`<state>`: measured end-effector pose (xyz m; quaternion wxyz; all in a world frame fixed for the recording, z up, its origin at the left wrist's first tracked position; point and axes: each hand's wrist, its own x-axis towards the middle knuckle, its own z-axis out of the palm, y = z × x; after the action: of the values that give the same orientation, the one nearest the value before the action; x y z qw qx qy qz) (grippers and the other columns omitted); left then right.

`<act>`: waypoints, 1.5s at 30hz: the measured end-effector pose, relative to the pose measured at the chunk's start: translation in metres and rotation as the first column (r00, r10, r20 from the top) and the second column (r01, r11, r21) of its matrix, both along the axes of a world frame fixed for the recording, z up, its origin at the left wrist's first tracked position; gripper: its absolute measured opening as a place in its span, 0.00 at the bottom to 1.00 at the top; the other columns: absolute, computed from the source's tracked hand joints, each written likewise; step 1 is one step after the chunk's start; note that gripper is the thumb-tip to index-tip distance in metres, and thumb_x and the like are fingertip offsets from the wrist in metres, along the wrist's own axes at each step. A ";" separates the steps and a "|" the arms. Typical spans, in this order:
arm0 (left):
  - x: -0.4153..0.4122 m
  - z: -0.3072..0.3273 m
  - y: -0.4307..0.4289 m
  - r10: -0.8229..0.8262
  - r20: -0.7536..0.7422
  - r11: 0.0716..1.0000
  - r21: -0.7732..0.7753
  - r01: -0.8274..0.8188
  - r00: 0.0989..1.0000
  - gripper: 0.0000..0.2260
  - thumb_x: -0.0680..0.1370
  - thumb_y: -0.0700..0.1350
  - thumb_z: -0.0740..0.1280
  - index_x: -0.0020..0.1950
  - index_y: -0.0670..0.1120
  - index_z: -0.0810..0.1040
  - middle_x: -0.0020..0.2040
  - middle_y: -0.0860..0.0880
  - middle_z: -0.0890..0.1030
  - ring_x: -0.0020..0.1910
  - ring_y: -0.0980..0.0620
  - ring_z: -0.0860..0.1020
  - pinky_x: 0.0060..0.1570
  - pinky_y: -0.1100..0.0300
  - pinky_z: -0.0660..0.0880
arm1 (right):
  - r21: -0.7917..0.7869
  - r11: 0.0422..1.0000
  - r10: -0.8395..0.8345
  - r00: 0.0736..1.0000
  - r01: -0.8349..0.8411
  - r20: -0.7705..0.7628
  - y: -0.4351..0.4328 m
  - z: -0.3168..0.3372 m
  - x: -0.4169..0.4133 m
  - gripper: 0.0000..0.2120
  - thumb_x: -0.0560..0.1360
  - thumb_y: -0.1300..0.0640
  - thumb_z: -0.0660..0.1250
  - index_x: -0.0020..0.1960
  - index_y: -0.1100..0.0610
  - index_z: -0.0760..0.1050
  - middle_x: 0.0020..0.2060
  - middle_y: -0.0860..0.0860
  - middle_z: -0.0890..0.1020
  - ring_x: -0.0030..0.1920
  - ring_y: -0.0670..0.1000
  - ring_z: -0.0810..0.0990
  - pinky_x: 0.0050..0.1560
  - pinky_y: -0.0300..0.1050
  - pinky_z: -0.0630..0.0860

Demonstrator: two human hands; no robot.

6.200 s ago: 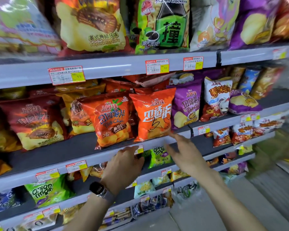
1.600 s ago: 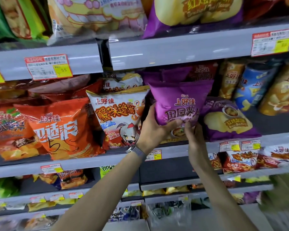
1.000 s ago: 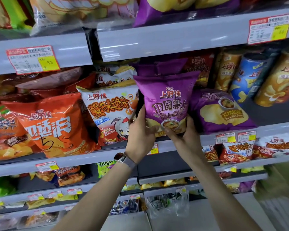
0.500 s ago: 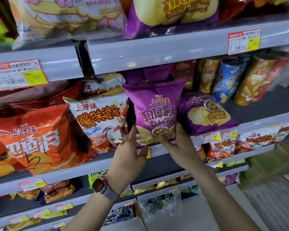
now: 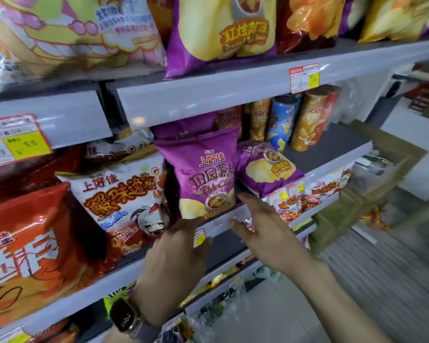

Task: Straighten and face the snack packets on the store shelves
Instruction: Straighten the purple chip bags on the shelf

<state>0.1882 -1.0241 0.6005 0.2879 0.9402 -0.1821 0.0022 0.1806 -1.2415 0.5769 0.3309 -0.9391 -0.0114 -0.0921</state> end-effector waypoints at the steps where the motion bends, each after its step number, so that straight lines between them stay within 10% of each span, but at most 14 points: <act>1: 0.001 0.001 -0.003 -0.017 0.008 1.000 0.009 0.017 1.000 0.20 0.82 0.55 0.67 0.75 0.59 0.72 0.67 0.52 0.81 0.64 0.41 0.80 0.56 0.45 0.80 | -0.040 0.999 -0.026 1.000 0.026 -0.008 -0.002 0.002 -0.006 0.29 0.82 0.39 0.64 0.80 0.45 0.61 0.75 0.44 0.70 0.73 0.46 0.68 0.65 0.40 0.68; 9: 0.019 0.017 -0.055 -0.099 -0.010 0.994 0.048 0.100 0.995 0.18 0.83 0.58 0.65 0.71 0.57 0.74 0.64 0.54 0.81 0.62 0.43 0.81 0.58 0.46 0.79 | -0.212 0.964 -0.157 0.987 0.162 0.041 -0.037 0.029 -0.021 0.22 0.83 0.41 0.62 0.73 0.49 0.71 0.68 0.47 0.77 0.68 0.50 0.74 0.61 0.44 0.72; 16: 0.047 0.020 -0.115 -0.046 0.048 0.996 0.074 0.042 0.998 0.14 0.78 0.62 0.58 0.55 0.55 0.71 0.40 0.49 0.79 0.43 0.39 0.81 0.42 0.45 0.80 | -0.169 0.969 -0.158 0.976 0.182 0.147 -0.093 0.034 0.011 0.14 0.81 0.44 0.64 0.65 0.46 0.77 0.59 0.46 0.81 0.60 0.51 0.78 0.55 0.51 0.78; 22: 0.064 0.023 -0.176 0.134 0.014 0.989 0.063 -0.134 0.991 0.27 0.81 0.66 0.56 0.72 0.50 0.70 0.60 0.46 0.80 0.56 0.38 0.81 0.50 0.47 0.77 | -0.173 0.979 -0.078 0.981 0.109 0.178 -0.162 0.027 0.069 0.15 0.82 0.45 0.66 0.66 0.48 0.76 0.56 0.49 0.81 0.56 0.54 0.79 0.49 0.52 0.78; 29: 0.076 0.017 -0.233 0.395 -0.171 0.918 0.039 -0.394 0.903 0.36 0.83 0.66 0.56 0.84 0.45 0.57 0.81 0.45 0.67 0.75 0.40 0.71 0.69 0.49 0.69 | 0.137 0.986 0.107 0.991 -0.096 -0.077 -0.212 0.016 0.136 0.26 0.81 0.31 0.58 0.70 0.45 0.73 0.57 0.46 0.84 0.56 0.51 0.82 0.56 0.55 0.80; 35: 0.085 -0.002 -0.240 0.464 -0.472 0.720 -0.291 -0.630 0.749 0.44 0.74 0.75 0.65 0.84 0.51 0.64 0.71 0.56 0.78 0.74 0.50 0.74 0.76 0.51 0.66 | 0.480 0.858 0.355 0.887 -0.184 -0.295 -0.216 0.004 0.165 0.39 0.71 0.20 0.61 0.61 0.52 0.81 0.53 0.51 0.87 0.57 0.53 0.84 0.66 0.61 0.76; 40: 0.080 -0.005 -0.237 0.338 -0.561 0.563 -0.522 -0.640 0.755 0.12 0.81 0.49 0.73 0.63 0.52 0.79 0.55 0.58 0.87 0.56 0.62 0.84 0.56 0.68 0.79 | 0.630 0.758 0.408 0.876 -0.169 -0.256 -0.215 0.000 0.158 0.17 0.76 0.36 0.71 0.57 0.47 0.84 0.50 0.40 0.88 0.53 0.40 0.84 0.66 0.53 0.78; 42: 0.077 -0.006 -0.234 0.321 -0.524 0.557 -0.569 -0.605 0.789 0.17 0.79 0.46 0.75 0.65 0.53 0.75 0.54 0.62 0.85 0.52 0.68 0.83 0.51 0.73 0.78 | 0.677 0.713 0.428 0.879 -0.184 -0.212 -0.218 0.002 0.150 0.16 0.78 0.41 0.71 0.60 0.49 0.83 0.53 0.44 0.88 0.56 0.43 0.85 0.62 0.49 0.79; 45: 0.067 0.000 -0.231 0.312 -0.456 0.589 -0.595 -0.547 0.833 0.41 0.68 0.58 0.79 0.78 0.49 0.71 0.64 0.58 0.84 0.63 0.59 0.82 0.67 0.55 0.78 | 0.760 0.626 0.457 0.872 -0.174 -0.176 -0.223 0.006 0.134 0.14 0.80 0.51 0.70 0.64 0.53 0.81 0.55 0.48 0.87 0.57 0.47 0.85 0.52 0.39 0.81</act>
<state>0.2556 -1.2549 0.6002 0.6391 0.7605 0.1150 -0.0025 0.3149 -1.4640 0.5828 0.6807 -0.7141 -0.0822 0.1415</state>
